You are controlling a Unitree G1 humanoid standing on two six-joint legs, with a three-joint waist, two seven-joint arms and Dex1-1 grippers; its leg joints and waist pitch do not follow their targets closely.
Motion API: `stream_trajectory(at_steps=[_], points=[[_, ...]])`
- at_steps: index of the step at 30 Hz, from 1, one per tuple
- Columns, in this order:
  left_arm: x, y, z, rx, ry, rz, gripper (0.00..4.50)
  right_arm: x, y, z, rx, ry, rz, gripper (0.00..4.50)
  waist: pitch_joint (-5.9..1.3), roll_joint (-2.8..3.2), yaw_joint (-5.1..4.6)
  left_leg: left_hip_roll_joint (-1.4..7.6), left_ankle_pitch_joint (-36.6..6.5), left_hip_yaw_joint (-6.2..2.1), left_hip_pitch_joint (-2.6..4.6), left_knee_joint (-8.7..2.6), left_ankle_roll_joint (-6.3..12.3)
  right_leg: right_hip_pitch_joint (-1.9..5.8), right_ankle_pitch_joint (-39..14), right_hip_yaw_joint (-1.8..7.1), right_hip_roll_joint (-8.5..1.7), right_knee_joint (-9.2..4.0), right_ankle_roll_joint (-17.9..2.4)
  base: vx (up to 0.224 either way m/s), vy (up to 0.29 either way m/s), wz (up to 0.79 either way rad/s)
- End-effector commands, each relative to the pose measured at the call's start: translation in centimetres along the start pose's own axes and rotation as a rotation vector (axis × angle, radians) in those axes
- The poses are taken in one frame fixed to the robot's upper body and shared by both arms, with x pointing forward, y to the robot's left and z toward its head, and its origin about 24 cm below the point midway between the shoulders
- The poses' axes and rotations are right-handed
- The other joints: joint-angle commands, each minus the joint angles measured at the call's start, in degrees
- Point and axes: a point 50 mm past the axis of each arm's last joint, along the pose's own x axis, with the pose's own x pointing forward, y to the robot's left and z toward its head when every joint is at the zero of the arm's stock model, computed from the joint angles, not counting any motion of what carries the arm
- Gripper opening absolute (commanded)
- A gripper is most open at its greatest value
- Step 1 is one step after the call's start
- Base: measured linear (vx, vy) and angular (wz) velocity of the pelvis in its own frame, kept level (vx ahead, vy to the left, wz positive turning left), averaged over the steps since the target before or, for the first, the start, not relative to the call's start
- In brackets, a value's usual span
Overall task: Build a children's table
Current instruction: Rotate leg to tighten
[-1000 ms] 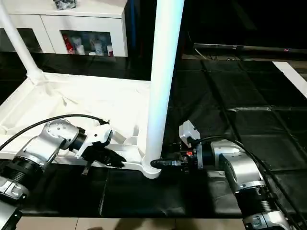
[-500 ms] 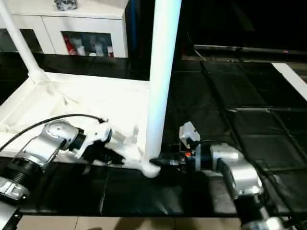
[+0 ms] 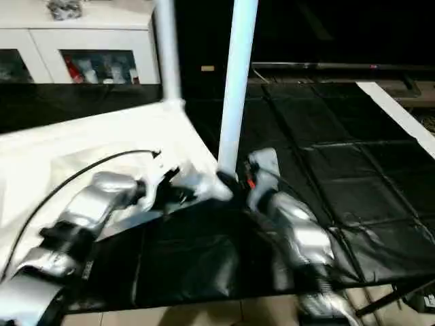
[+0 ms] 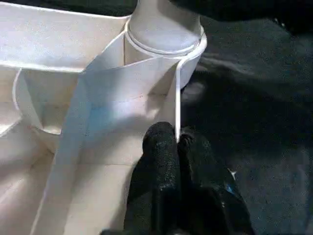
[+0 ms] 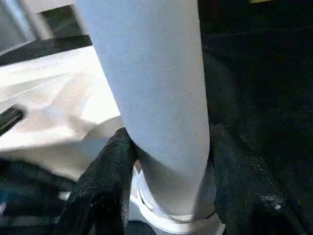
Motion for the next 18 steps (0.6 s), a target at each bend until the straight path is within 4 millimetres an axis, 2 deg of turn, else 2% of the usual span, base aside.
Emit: stream_trajectory(at_steps=[1,3,4,7,8,9,11,12,13,14,15,16,18], points=[[2.6,-3.1,3.8,0.055,-0.131,-0.164,0.0,2.3,3.7,-2.0,0.085,0.09,0.109,1.93,-3.58,0.75,0.34,-0.43,-13.35,0.42,-0.67,-4.29,-0.03,3.08,-15.57,0.88,-1.64,-4.82,-11.31,0.0,0.0,0.0],[2.5,-3.1,3.8,0.06,-0.129,-0.159,0.0,2.3,3.7,-2.0,0.076,0.091,0.111,1.93,-3.79,0.68,0.43,-0.47,-11.86,0.58,-0.53,-4.02,0.6,3.27,-10.89,0.9,-1.55,-4.49,-12.8,0.0,0.0,0.0],[2.3,-2.9,3.8,0.072,-0.119,-0.154,0.0,2.1,3.5,-2.1,0.062,0.096,0.125,2.49,-3.88,0.91,0.53,-0.44,-10.61,0.59,-0.5,-3.97,1.01,3.49,-8.13,0.89,-1.49,-4.26,-13.53,0.0,0.0,0.0],[1.7,-2.3,3.4,0.101,-0.096,-0.148,0.0,1.3,2.7,-2.1,0.05,0.088,0.132,2.7,-3.98,0.91,0.76,-0.38,-8.74,0.68,-0.44,-3.91,2.03,3.78,-3.5,0.82,-1.51,-3.93,-15.31,0.0,0.0,0.0],[1.7,-2.2,3.3,0.102,-0.093,-0.147,0.0,1.2,2.6,-2.1,0.047,0.085,0.131,2.7,-3.98,0.91,0.76,-0.38,-8.74,0.68,-0.44,-3.91,2.03,3.78,-3.5,0.82,-1.51,-3.93,-15.31,0.0,0.0,0.0],[1.0,-1.6,2.8,0.118,-0.068,-0.143,0.0,0.0,1.3,-2.0,0.006,0.076,0.157,3.0,-3.96,1.62,1.07,-0.34,-8.58,0.62,-0.33,-3.9,2.22,3.88,-2.7,0.79,-1.59,-3.74,-15.92,0.0,0.0,0.0],[0.8,-1.4,2.6,0.122,-0.059,-0.143,0.0,-0.5,0.9,-2.0,-0.008,0.078,0.17,3.1,-3.89,1.31,1.06,-0.29,-9.84,0.79,-0.26,-3.88,2.78,4.0,-2.94,0.77,-1.53,-3.99,-16.24,0.0,0.0,0.0],[0.5,-1.2,2.1,0.143,-0.036,-0.151,0.0,-1.6,-0.1,-2.1,-0.029,0.083,0.198,3.15,-3.91,0.81,1.26,-0.29,-9.2,0.9,-0.35,-3.8,3.28,4.05,-2.51,0.84,-1.61,-4.0,-16.43,0.0,0.0,0.0],[0.4,-1.1,2.1,0.144,-0.034,-0.152,0.0,-1.7,-0.1,-2.1,-0.03,0.083,0.201,3.27,-3.94,1.02,1.55,-0.27,-8.84,0.72,-0.42,-3.82,3.47,4.28,-2.63,0.79,-1.68,-3.88,-16.32,0.0,0.0,0.0],[0.2,-1.0,1.8,0.159,-0.017,-0.159,0.0,-2.3,-0.6,-2.1,-0.048,0.09,0.219,3.42,-3.83,0.4,1.65,-0.23,-8.91,0.88,-0.45,-3.83,3.94,4.23,-3.85,0.81,-1.64,-4.1,-15.96,0.0,0.0,0.0],[-0.1,-0.9,1.6,0.177,-0.002,-0.174,0.0,-2.9,-0.9,-2.0,-0.062,0.098,0.241,3.51,-3.83,0.7,1.98,-0.19,-8.86,0.83,-0.35,-3.83,3.99,4.17,-4.51,0.82,-1.74,-4.01,-15.89,0.0,0.0,0.0],[-0.5,-0.8,1.3,0.188,0.016,-0.2,0.0,-3.6,-1.4,-1.8,-0.077,0.103,0.273,3.55,-3.69,0.75,2.04,-0.12,-9.21,0.89,-0.4,-3.9,4.06,3.98,-6.01,0.88,-1.82,-4.18,-15.57,0.0,0.0,0.0],[-1.4,-0.6,0.7,0.227,0.054,-0.256,0.0,-5.0,-2.0,-1.2,-0.103,0.112,0.351,3.72,-3.61,0.41,2.26,-0.02,-10.08,0.83,-0.36,-4.06,4.09,4.01,-8.49,0.88,-1.83,-4.41,-14.73,0.0,0.0,0.0]])
